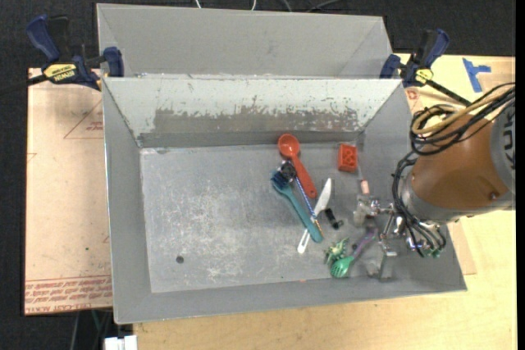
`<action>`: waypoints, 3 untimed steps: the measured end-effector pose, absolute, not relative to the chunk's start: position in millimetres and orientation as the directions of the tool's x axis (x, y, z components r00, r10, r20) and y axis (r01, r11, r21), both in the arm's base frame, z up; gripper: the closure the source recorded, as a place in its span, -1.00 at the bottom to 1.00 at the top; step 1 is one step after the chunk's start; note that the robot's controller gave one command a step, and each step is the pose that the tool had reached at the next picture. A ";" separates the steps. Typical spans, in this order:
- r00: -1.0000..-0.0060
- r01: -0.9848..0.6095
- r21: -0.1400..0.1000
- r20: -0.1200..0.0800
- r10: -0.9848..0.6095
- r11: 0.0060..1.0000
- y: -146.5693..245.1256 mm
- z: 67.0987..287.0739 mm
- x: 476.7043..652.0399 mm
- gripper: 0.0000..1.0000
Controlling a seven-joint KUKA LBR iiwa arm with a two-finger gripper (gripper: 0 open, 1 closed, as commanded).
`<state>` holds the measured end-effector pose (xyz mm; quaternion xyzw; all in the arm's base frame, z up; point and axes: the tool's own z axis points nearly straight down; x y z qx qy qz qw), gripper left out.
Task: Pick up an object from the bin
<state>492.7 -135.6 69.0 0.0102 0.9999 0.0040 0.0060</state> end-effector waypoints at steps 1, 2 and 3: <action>-1.000 0.028 0.008 -0.012 0.028 1.000 -139.3 71.4 486.0 -1.00; -0.999 0.047 0.010 -0.013 0.047 0.999 -132.6 72.0 492.0 -1.00; -0.999 0.053 0.009 -0.013 0.053 0.999 -140.2 71.2 485.8 -1.00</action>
Offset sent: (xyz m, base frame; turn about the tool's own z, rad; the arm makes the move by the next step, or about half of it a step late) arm 0.0016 0.0065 0.0035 0.0341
